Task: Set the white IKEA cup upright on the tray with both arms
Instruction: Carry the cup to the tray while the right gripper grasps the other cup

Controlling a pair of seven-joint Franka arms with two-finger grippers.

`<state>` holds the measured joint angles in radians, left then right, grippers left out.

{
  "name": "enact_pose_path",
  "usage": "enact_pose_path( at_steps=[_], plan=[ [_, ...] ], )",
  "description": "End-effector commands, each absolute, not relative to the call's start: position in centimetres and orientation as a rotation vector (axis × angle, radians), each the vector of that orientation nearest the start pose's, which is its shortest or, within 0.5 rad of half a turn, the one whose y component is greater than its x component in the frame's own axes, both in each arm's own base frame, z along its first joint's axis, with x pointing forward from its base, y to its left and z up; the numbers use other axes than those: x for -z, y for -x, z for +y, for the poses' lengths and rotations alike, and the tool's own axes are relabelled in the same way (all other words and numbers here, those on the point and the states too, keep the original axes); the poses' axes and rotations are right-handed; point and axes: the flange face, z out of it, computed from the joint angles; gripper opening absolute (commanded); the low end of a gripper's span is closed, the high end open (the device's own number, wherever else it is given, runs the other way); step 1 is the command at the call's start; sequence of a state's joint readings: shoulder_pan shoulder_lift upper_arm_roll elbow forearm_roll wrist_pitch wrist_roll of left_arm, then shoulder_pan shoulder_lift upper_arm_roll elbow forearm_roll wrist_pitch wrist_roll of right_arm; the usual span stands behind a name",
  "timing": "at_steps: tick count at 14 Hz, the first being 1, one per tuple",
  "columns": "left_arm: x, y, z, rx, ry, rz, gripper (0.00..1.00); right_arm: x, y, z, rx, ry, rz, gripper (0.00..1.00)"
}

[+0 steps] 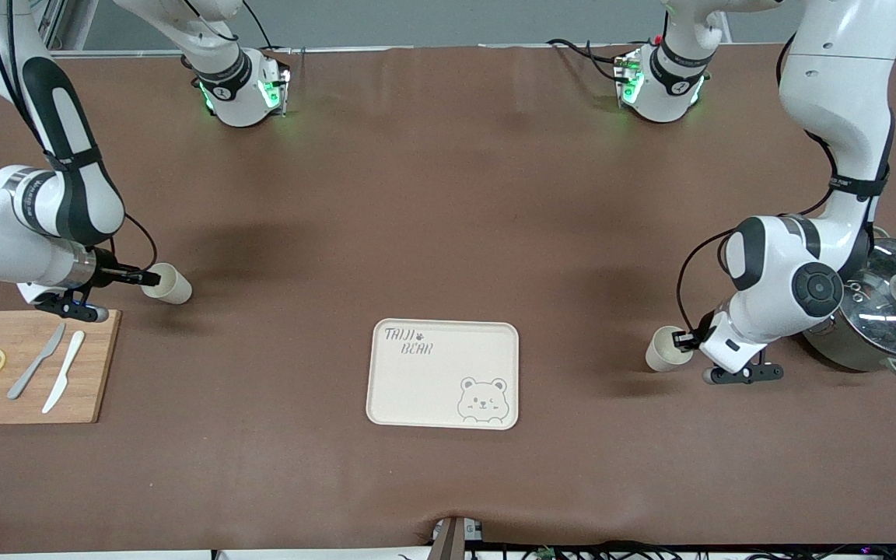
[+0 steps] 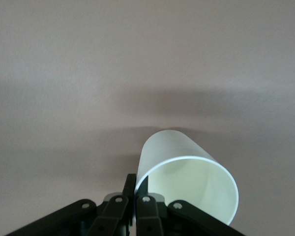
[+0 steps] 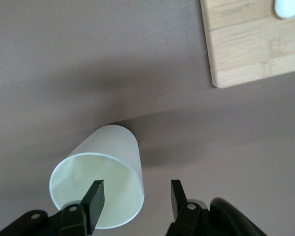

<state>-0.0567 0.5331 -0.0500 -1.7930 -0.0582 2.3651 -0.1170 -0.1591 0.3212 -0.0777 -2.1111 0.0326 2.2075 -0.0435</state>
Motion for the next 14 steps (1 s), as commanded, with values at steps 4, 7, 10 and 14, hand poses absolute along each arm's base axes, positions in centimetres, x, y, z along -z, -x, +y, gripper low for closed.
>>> enact_pose_path(
  at_steps=[4,7,10,14],
  plan=[
    [-30.5,-66.6,-11.4,0.073,3.237,-0.118,0.0,-23.5,-52.3,-15.6,-0.314,3.0,0.311,0.38],
    [-31.9,-66.4,-16.2,0.104,3.247,-0.164,0.0,-23.5,-52.5,-15.2,-0.307,2.983,0.331,0.31],
    [-31.9,-64.5,-23.0,0.082,3.238,-0.325,0.0,-23.5,-52.7,-14.6,-0.3,2.96,0.347,0.09],
    [-31.2,-63.6,-31.2,0.084,3.253,-0.411,0.0,-23.8,-53.3,-13.0,-0.306,2.957,0.348,0.0]
  ],
)
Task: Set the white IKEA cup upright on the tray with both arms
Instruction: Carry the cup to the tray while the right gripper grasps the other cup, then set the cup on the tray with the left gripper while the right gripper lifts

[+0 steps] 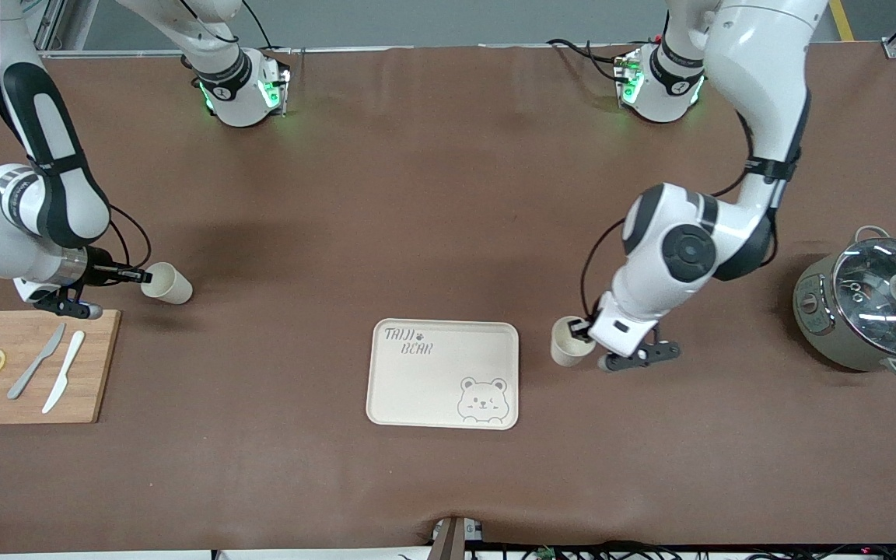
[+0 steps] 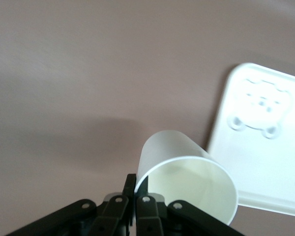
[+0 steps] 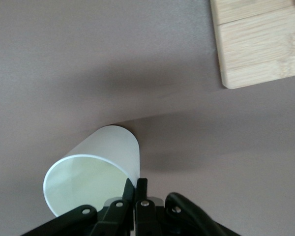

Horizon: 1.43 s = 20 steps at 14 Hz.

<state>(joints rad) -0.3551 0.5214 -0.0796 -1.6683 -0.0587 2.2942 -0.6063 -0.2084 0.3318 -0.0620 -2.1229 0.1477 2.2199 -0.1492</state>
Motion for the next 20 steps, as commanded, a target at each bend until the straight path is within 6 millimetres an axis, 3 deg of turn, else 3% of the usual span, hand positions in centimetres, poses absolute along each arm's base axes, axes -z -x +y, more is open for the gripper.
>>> enact_pose_path(
  at_steps=[1,3,6,9,11,12,13,14,17,20],
  plan=[
    [-30.4,-63.8,-32.7,0.079,3.254,-0.437,0.0,-24.0,-53.6,-11.8,-0.312,2.959,0.391,0.0],
    [-29.0,-64.2,-35.9,0.079,3.258,-0.499,0.0,-24.7,-54.3,-9.4,-0.361,2.954,0.438,0.0],
    [-26.4,-63.3,-39.1,0.049,3.243,-0.556,0.0,-26.9,-55.5,-8.6,-0.433,2.936,0.453,0.0],
    [-24.7,-63.4,-39.2,0.033,3.229,-0.563,0.0,-30.5,-57.5,-5.9,-0.508,2.929,0.544,0.0],
    [-24.2,-63.4,-39.2,0.028,3.229,-0.567,0.0,-33.1,-58.8,-3.1,-0.539,2.931,0.62,0.0],
    [-23.8,-63.3,-39.2,0.019,3.227,-0.565,0.05,-33.6,-59.2,-1.2,-0.532,2.936,0.663,0.0],
    [-23.8,-63.2,-39.4,0.021,3.226,-0.555,0.29,-34.1,-59.6,0.6,-0.521,2.933,0.699,0.0],
    [-24.3,-63.4,-39.1,0.033,3.229,-0.552,0.99,-34.8,-60.0,2.4,-0.504,2.934,0.746,0.0],
    [-27.0,-64.2,-38.5,0.085,3.247,-0.55,1.0,-36.6,-60.9,9.1,-0.457,2.915,0.891,0.0],
    [-33.1,-66.1,-35.3,0.227,3.247,-0.55,1.0,-37.2,-61.8,14.1,-0.427,2.896,0.974,0.0]
  ],
)
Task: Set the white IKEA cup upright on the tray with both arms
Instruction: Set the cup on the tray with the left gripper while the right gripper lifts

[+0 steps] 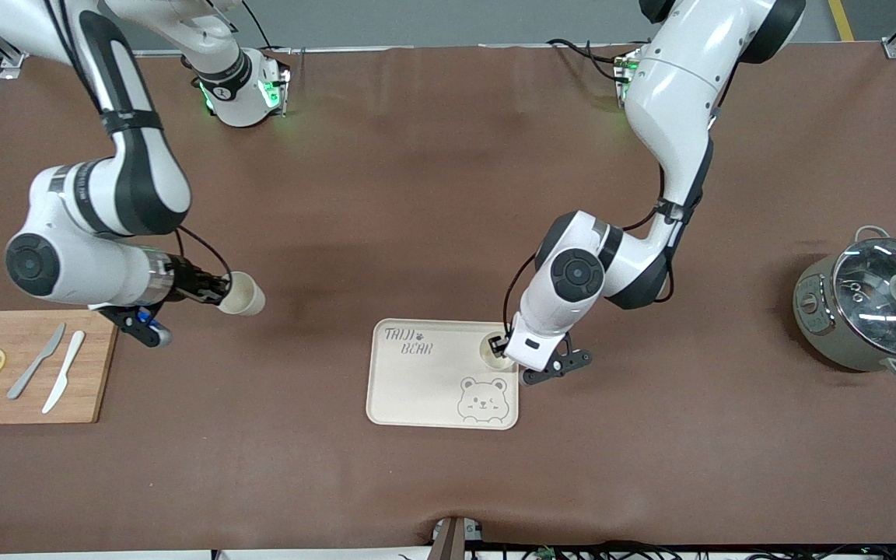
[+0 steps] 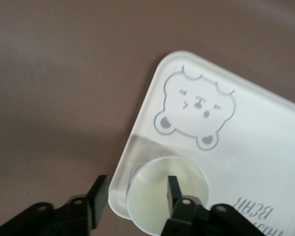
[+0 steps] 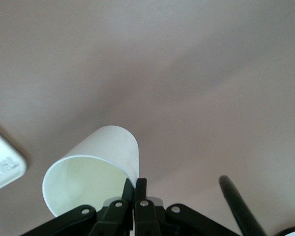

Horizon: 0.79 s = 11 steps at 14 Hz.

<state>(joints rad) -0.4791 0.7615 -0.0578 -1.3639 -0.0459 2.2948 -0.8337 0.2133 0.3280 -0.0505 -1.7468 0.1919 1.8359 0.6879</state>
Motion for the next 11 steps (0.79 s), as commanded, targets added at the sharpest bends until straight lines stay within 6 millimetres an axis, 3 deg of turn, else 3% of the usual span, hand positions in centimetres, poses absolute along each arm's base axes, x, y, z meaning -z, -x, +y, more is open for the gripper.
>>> enact_pose_path(
  at_steps=[1,5,7,8,10,11],
  plan=[
    [-35.0,-66.7,-33.4,0.241,3.233,-0.561,1.0,-37.4,-62.2,16.5,-0.414,2.892,1.008,0.0],
    [-40.6,-67.6,-26.2,0.179,3.211,-0.306,1.0,-36.0,-63.1,23.3,-0.412,2.845,1.175,0.0],
    [-43.5,-67.9,-21.7,0.156,3.197,-0.244,1.0,-35.2,-63.9,25.3,-0.395,2.827,1.2,0.0],
    [-45.3,-67.6,-19.4,0.123,3.191,-0.18,1.0,-35.0,-64.3,26.4,-0.368,2.806,1.22,0.0],
    [-48.9,-66.4,-16.9,0.082,3.188,-0.025,1.0,-33.9,-65.0,29.1,-0.297,2.777,1.234,0.0],
    [-50.6,-65.9,-15.1,0.064,3.186,-0.048,1.0,-33.2,-65.3,30.7,-0.253,2.761,1.235,0.0]
  ],
)
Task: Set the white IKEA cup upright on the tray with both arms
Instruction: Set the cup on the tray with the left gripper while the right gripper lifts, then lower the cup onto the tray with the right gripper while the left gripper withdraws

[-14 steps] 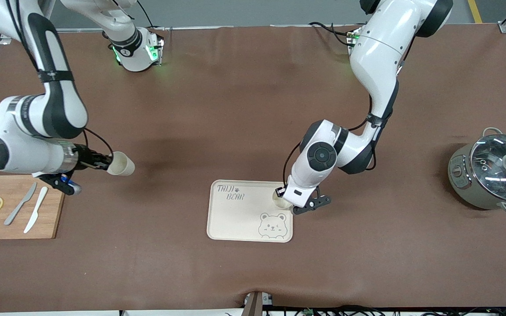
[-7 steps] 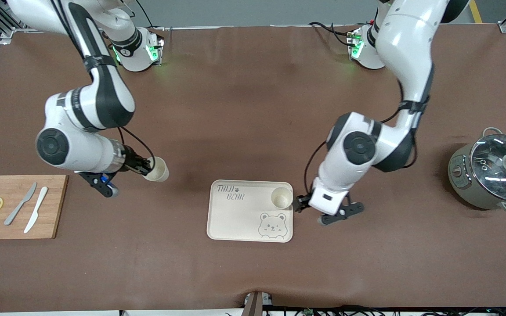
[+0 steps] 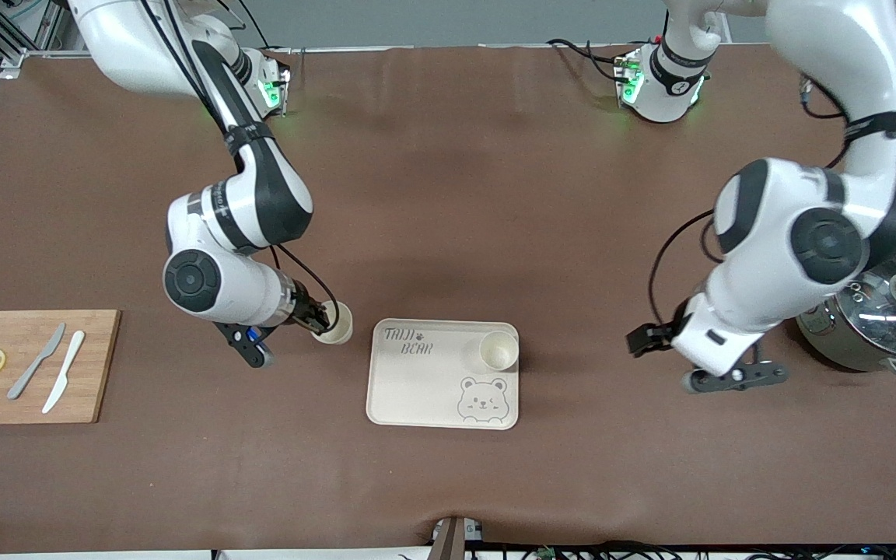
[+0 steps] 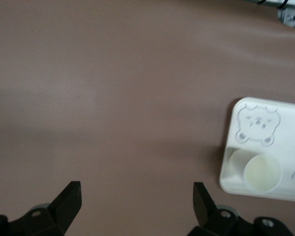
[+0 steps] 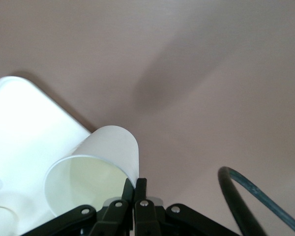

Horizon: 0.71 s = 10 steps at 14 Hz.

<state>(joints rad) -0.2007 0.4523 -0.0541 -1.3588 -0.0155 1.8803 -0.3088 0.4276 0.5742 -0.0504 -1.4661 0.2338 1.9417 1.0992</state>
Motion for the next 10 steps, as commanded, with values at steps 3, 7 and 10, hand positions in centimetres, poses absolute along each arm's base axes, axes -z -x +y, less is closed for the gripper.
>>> enact_pose_path(
  at_steps=[3,7,10],
  plan=[
    [-54.7,-64.6,-11.0,0.072,3.175,-0.097,1.0,-31.6,-65.8,33.1,-0.184,2.736,1.222,0.0],
    [-57.2,-62.5,-8.2,-0.021,3.149,-0.092,1.0,-29.6,-65.5,34.9,-0.153,2.731,1.208,0.0],
    [-57.1,-62.2,-7.1,-0.071,3.146,-0.07,1.0,-27.3,-65.3,35.4,-0.161,2.743,1.211,0.0]
  ],
)
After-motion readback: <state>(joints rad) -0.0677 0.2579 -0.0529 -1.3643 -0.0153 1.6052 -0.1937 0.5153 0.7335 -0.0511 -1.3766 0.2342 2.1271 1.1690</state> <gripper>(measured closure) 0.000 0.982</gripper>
